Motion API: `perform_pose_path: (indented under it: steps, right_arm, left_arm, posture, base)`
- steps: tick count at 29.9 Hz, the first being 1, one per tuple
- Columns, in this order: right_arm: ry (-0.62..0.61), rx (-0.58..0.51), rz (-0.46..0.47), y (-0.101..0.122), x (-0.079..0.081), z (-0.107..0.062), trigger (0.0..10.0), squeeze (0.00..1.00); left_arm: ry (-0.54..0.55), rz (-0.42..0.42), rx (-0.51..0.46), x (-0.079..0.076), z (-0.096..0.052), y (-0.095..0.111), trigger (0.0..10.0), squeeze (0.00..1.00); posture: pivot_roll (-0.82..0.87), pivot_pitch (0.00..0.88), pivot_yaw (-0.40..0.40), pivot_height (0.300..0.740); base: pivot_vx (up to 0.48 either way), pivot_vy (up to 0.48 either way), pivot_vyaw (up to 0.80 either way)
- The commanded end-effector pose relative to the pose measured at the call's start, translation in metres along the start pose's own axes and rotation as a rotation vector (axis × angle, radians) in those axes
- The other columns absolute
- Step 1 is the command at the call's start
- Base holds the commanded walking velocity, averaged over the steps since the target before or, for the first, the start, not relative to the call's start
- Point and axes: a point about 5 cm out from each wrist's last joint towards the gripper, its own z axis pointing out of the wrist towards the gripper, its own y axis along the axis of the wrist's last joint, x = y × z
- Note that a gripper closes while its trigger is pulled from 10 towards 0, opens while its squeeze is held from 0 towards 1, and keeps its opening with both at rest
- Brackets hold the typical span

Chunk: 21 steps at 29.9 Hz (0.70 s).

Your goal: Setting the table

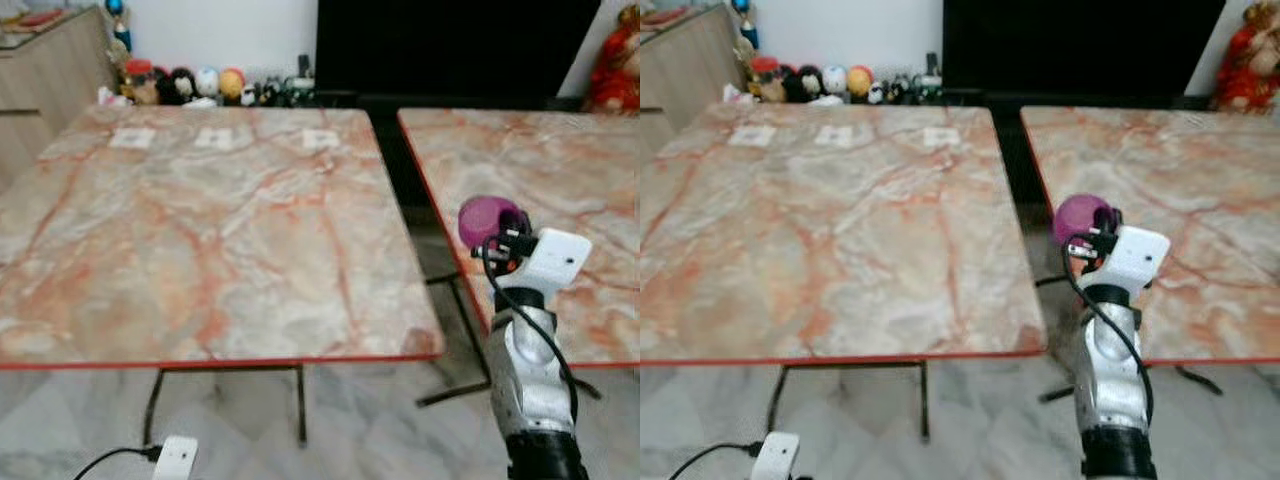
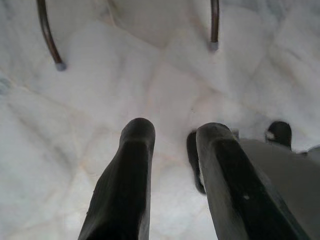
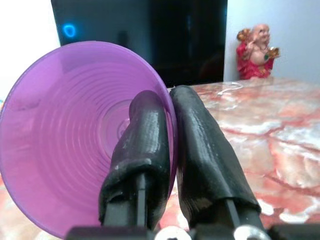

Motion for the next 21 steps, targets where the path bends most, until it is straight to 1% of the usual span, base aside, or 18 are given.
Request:
perform_pose_path:
  steps: [1,11,13,14,21]
  right_arm:
    - [0.000,-0.025,-0.010,0.0065,-0.0016,0.0032,10.0,0.00]
    - [-0.002,-0.023,-0.008,0.0064,-0.0023,0.0032,10.0,0.00]
    - [-0.002,-0.024,-0.008,0.0064,-0.0021,0.0032,10.0,0.00]
    - [-0.002,-0.023,-0.007,0.0064,-0.0020,0.0031,10.0,0.00]
    - [-0.002,-0.020,-0.007,0.0062,-0.0022,0.0031,10.0,0.00]
  left_arm:
    - [-0.004,-0.012,0.005,-0.0001,-0.0001,-0.0008,10.0,0.00]
    - [-0.006,-0.014,0.004,-0.0016,0.0004,0.0000,10.0,0.00]
    - [-0.003,-0.012,0.008,-0.0018,0.0005,-0.0001,10.0,0.00]
    - [-0.002,-0.012,0.008,-0.0021,0.0006,-0.0001,10.0,0.00]
    - [-0.002,-0.028,-0.001,-0.0049,0.0008,-0.0003,10.0,0.00]
  posture:
    - [0.09,0.001,-0.042,0.740]
    - [0.08,0.007,-0.043,0.740]
    - [0.08,0.007,-0.043,0.740]
    - [0.08,0.009,-0.044,0.740]
    - [0.08,0.011,-0.044,0.740]
  base:
    - [0.000,-0.465,0.00]
    - [0.000,-0.465,0.00]
    - [0.000,-0.319,0.00]
    - [0.000,-0.259,0.00]
    - [0.000,0.000,0.00]
